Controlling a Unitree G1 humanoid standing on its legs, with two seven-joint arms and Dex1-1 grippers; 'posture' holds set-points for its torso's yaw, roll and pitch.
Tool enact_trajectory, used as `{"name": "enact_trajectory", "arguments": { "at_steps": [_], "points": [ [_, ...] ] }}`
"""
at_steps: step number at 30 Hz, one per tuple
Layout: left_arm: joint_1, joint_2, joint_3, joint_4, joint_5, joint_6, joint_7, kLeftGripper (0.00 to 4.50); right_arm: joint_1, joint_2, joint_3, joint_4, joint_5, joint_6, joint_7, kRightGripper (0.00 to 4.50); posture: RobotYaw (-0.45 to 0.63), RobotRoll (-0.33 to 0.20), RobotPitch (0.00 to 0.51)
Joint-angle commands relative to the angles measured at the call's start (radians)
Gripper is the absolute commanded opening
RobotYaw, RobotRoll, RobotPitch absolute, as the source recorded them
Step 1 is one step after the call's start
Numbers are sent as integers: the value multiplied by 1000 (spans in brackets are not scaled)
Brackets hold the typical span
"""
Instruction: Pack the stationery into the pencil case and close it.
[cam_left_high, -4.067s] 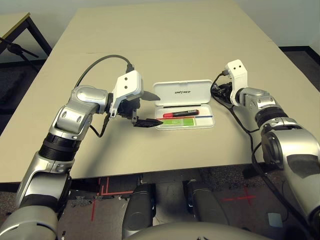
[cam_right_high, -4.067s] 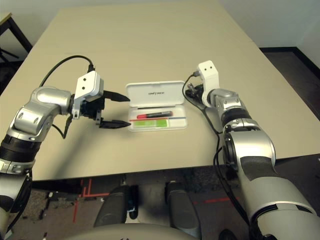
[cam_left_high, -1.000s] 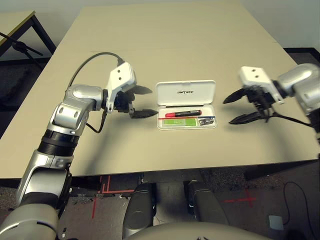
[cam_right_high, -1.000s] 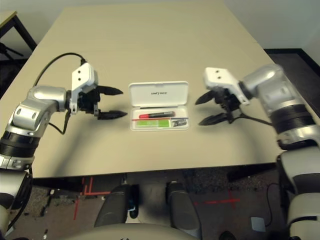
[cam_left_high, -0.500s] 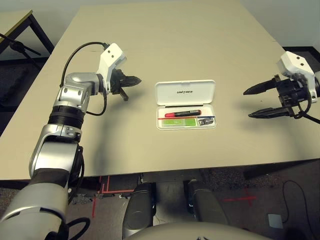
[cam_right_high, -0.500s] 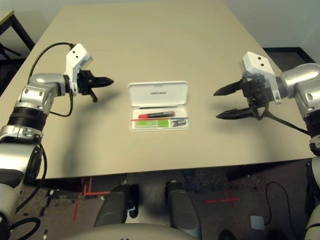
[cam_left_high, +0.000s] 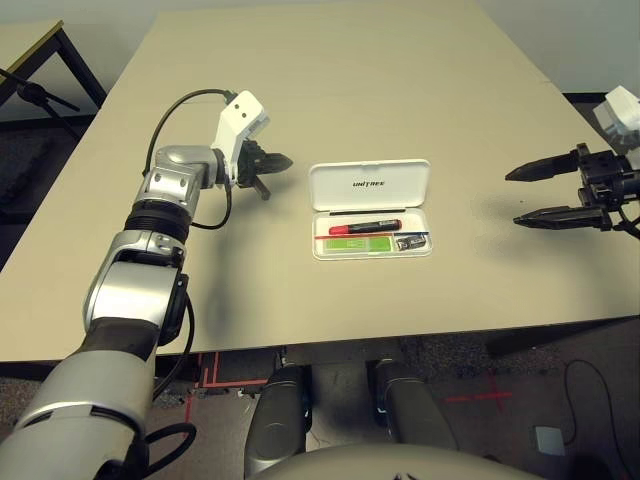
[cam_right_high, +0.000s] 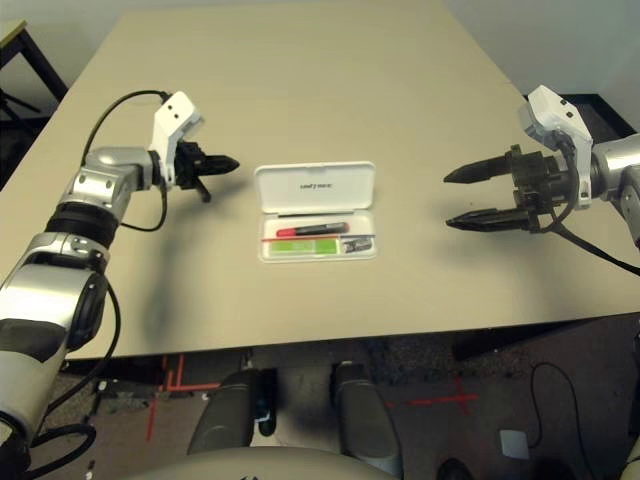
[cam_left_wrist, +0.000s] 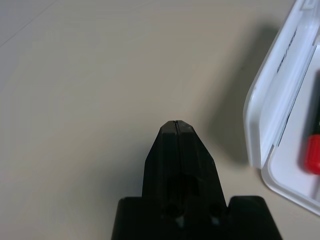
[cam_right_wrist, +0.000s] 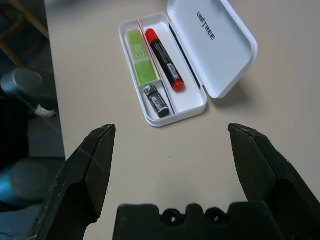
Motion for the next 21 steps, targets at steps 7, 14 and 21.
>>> {"name": "enact_trajectory", "arguments": {
  "at_steps": [7,14,21],
  "points": [
    [-7,-30,-21,-23,18,-21,-132,33,13,-49,-23,-18,35,15,4,4500,-87,0,109],
    [51,10,-55,-221,9,16,-261,33,5,-36,-20,-8,29,13,4,4500,-72,0,109],
    [169,36,-130,-472,40,46,-293,33,-24,-8,-12,15,15,6,4,4500,-53,0,109]
  ]
}}
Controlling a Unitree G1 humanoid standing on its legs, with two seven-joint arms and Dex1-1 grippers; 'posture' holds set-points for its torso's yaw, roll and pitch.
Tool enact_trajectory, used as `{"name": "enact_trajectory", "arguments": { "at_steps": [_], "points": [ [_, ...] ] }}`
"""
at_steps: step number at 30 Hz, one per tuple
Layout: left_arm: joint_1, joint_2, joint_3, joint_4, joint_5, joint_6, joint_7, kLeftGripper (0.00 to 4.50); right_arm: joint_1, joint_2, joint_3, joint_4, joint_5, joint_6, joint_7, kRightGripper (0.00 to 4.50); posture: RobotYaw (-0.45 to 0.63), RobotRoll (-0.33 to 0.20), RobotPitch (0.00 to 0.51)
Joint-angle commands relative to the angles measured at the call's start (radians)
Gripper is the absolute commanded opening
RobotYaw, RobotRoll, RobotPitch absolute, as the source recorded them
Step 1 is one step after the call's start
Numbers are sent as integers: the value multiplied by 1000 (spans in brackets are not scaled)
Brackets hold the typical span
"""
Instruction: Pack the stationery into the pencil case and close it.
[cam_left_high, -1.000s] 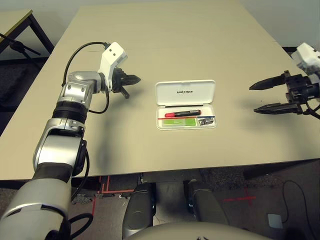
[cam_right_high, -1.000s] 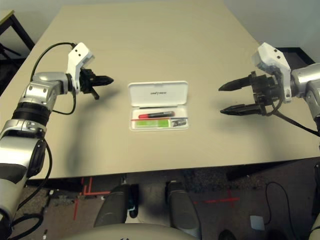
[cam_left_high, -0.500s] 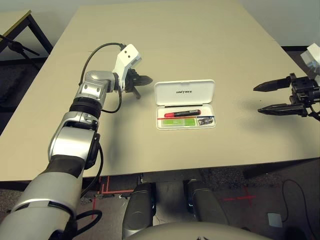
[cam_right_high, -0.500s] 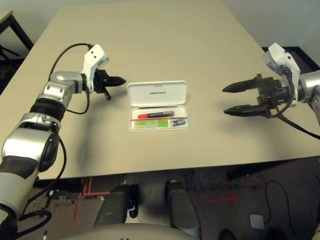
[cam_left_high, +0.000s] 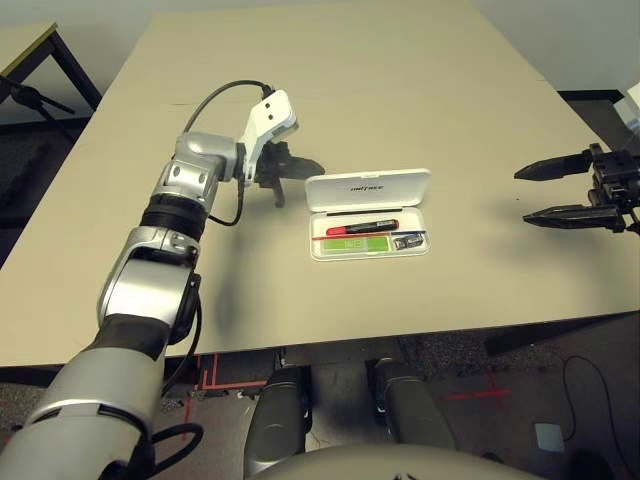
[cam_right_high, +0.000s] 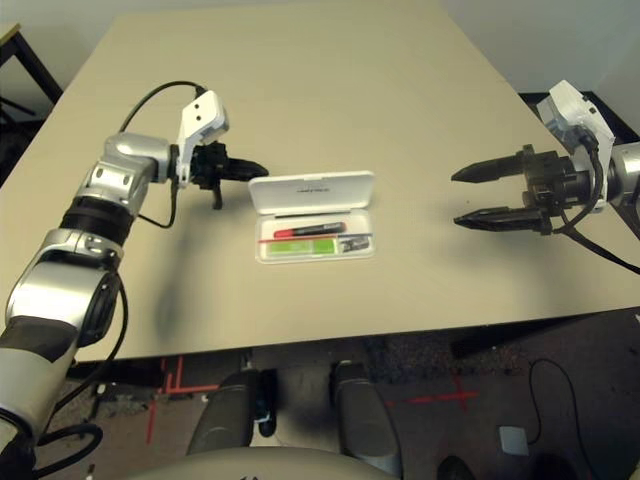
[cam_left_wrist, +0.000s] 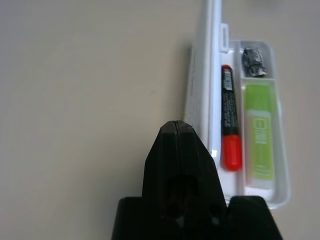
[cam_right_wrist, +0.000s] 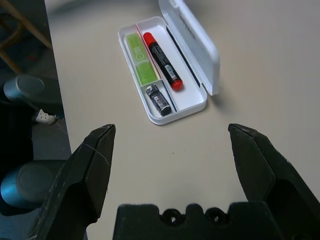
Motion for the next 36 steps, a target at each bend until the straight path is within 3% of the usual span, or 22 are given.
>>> {"name": "enact_trajectory", "arguments": {
  "at_steps": [1,10,24,36],
  "points": [
    [74,4,-64,-110,34,5,-11,33,-29,17,-6,21,-11,-8,4,4500,-53,0,110],
    [168,-18,-162,-230,84,-1,30,33,-43,41,-6,35,-22,-15,4,4500,-52,0,113],
    [147,-121,-242,-152,160,-26,110,33,-35,58,-21,44,-32,-26,4,4500,-62,0,118],
    [131,-127,-295,-66,229,-73,131,33,-45,98,-48,62,-64,-38,4,4500,-65,0,114]
  ]
}}
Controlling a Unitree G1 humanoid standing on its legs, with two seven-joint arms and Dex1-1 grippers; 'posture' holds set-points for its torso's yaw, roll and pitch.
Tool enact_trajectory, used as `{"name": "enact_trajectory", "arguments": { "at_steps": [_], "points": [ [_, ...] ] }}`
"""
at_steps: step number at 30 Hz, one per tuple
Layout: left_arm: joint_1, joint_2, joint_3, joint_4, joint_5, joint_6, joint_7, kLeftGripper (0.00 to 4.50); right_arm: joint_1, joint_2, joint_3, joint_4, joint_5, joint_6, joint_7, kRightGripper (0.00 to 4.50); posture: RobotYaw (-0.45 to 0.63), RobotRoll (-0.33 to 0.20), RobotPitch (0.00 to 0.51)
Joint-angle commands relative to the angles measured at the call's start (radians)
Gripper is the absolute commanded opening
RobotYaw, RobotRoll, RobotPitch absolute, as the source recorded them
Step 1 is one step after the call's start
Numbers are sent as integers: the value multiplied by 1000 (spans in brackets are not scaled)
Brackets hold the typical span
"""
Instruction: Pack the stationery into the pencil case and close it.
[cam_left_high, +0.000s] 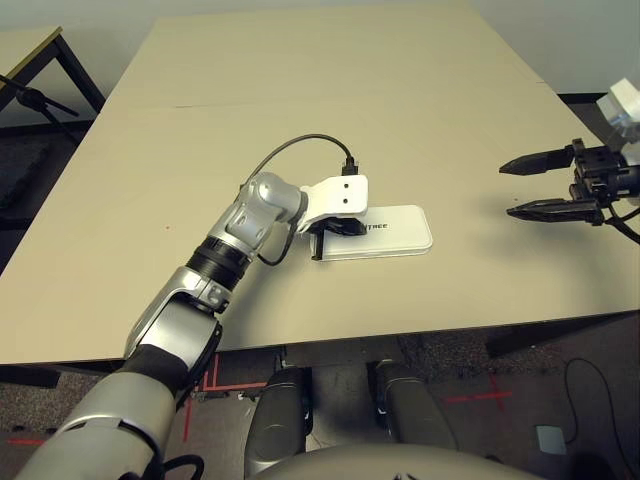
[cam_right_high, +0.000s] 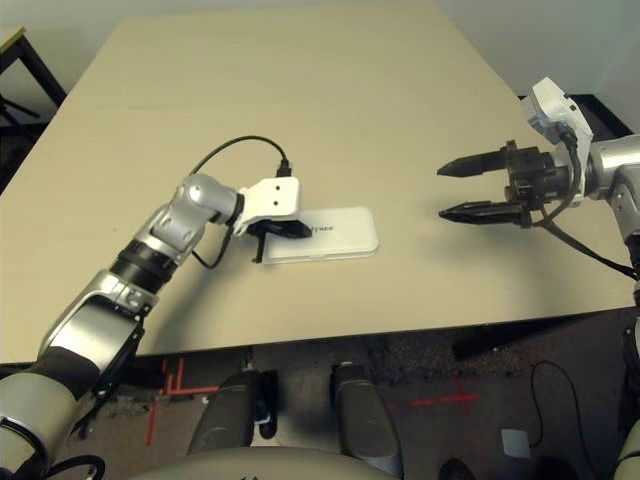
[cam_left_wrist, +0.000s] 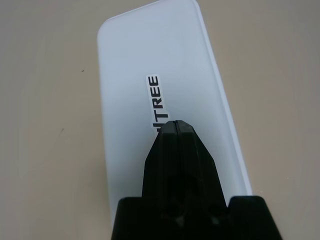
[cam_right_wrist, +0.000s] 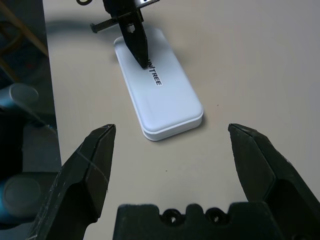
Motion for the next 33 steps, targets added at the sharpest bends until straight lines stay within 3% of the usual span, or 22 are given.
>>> {"name": "enact_trajectory", "arguments": {
  "at_steps": [1,11,15,21,24,33],
  "points": [
    [14,0,-40,73,52,19,7,33,-9,18,-21,7,-17,-12,4,4500,-65,0,114],
    [20,2,54,-5,-43,107,-10,33,-1,82,-76,46,-67,-35,4,4500,-58,0,109],
    [49,27,135,-115,-105,202,15,960,7,140,-143,88,-120,-57,-10,4500,-52,0,109],
    [114,94,313,-245,-189,328,133,3327,38,239,-249,161,-198,-129,-129,4500,-33,0,108],
    [134,99,424,-246,-218,343,260,4439,48,289,-302,214,-241,-163,-270,4500,-19,0,106],
    [168,93,686,-124,-231,223,674,4439,52,450,-453,371,-360,-340,-875,4500,-19,0,105]
  ]
}}
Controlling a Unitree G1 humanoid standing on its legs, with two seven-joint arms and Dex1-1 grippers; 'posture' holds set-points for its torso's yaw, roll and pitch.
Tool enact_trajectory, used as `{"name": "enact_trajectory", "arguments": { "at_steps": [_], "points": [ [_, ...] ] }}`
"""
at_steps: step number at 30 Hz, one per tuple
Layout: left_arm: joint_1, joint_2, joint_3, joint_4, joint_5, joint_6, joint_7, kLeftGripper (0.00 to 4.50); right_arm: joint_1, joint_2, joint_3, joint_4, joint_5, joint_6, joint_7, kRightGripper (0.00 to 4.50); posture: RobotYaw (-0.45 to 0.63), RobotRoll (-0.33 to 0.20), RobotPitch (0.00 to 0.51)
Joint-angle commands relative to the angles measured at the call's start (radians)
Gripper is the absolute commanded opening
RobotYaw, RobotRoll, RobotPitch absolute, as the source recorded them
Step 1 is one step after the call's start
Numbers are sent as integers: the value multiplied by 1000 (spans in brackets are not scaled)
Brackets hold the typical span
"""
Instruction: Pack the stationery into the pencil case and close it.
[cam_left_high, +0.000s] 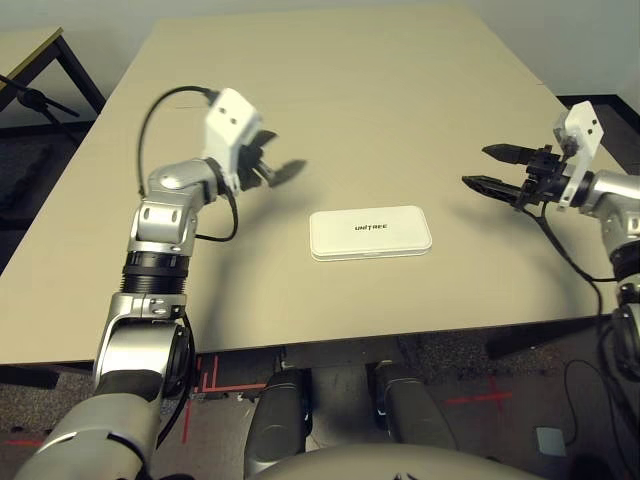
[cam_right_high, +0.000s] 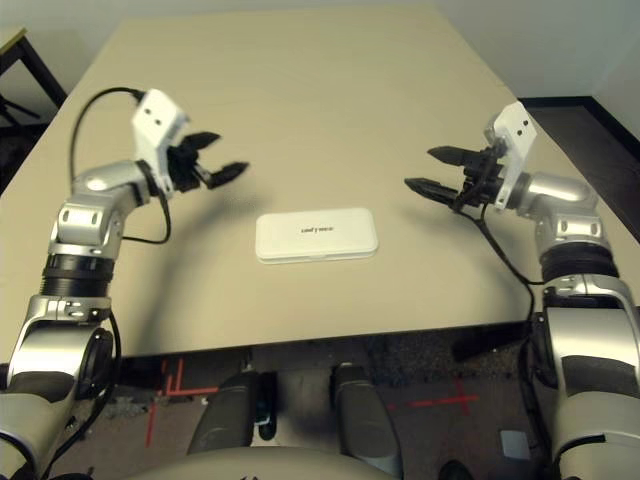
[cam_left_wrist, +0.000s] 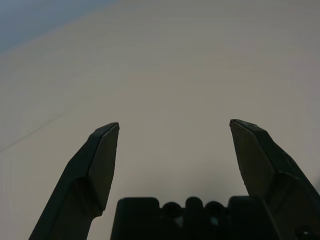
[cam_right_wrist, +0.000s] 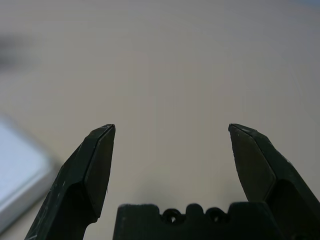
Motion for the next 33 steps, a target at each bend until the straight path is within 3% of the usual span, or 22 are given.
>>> {"name": "enact_trajectory", "arguments": {
  "at_steps": [1,9,14,19,33],
  "points": [
    [17,0,73,74,-13,-56,129,4439,6,34,-61,43,-39,-69,-194,4500,-19,0,106],
    [54,15,167,165,21,-215,377,4439,-6,99,-142,93,-63,-118,-438,4500,-28,0,107],
    [114,-11,226,148,-10,-260,509,4439,-20,109,-188,119,-62,-126,-503,4500,-35,0,104],
    [172,-56,242,117,-54,-243,536,4439,-24,110,-203,127,-71,-129,-487,4500,-32,0,102],
    [201,-73,269,123,-116,-252,605,4439,-25,99,-279,151,-55,-89,-563,4500,-62,0,111]
  ]
}}
